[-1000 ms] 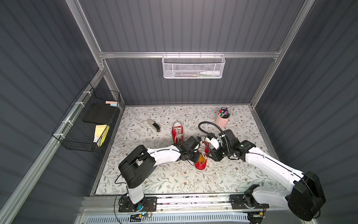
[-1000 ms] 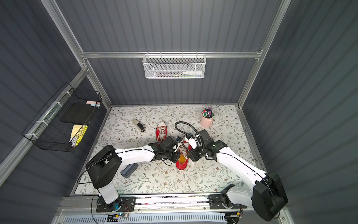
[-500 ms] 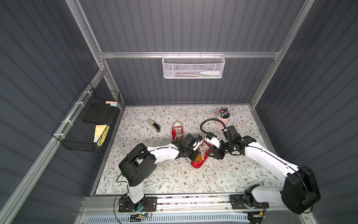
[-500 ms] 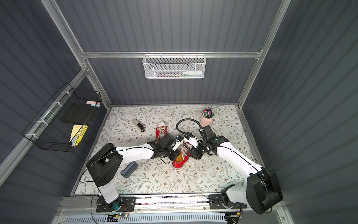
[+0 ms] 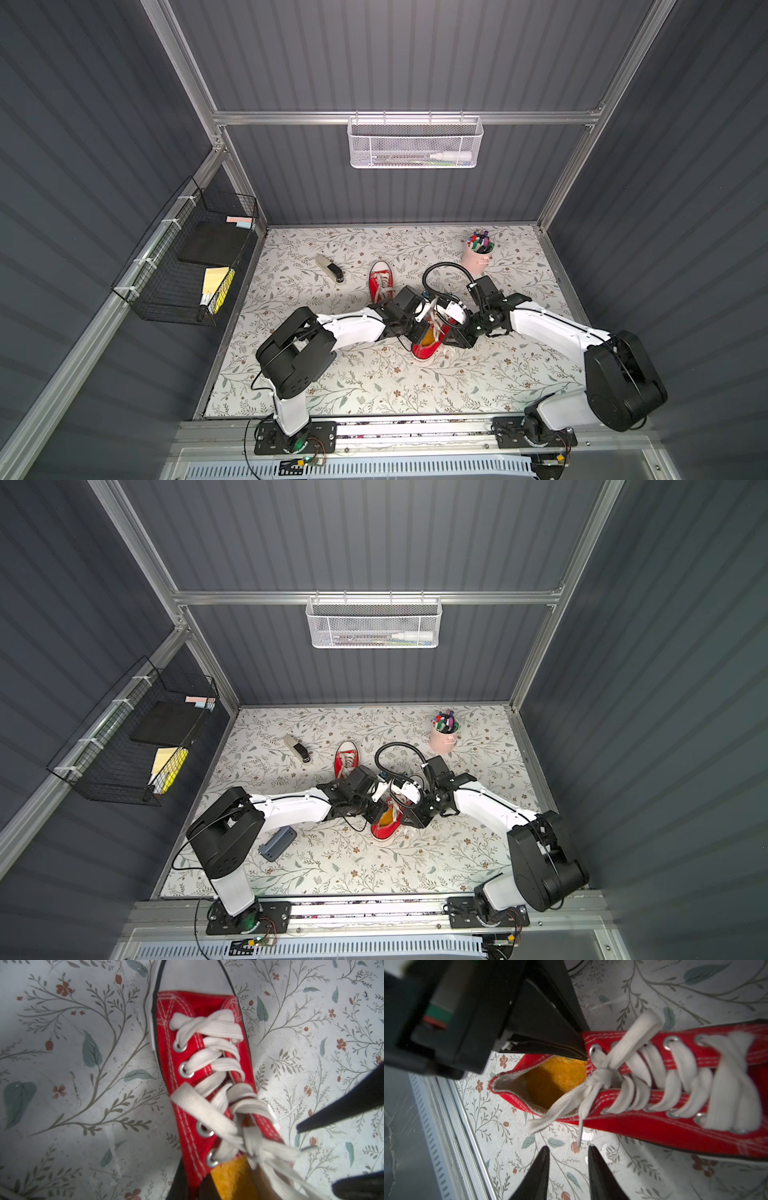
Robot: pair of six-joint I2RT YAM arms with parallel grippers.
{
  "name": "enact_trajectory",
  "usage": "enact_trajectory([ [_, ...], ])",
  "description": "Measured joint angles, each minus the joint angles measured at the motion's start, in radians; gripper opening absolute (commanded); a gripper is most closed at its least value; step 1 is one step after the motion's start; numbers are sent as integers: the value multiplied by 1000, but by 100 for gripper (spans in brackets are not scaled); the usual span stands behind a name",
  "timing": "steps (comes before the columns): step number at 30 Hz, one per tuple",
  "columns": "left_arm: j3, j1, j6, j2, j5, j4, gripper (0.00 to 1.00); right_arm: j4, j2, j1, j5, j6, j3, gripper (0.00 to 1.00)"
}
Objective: Remove the insole from the shoe
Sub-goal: Untie the shoelace on the shoe.
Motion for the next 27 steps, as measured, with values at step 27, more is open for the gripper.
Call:
enact_trajectory([
  [27, -8, 12, -85, 4, -2, 35, 0, -24, -101, 0, 35, 111, 56, 0],
])
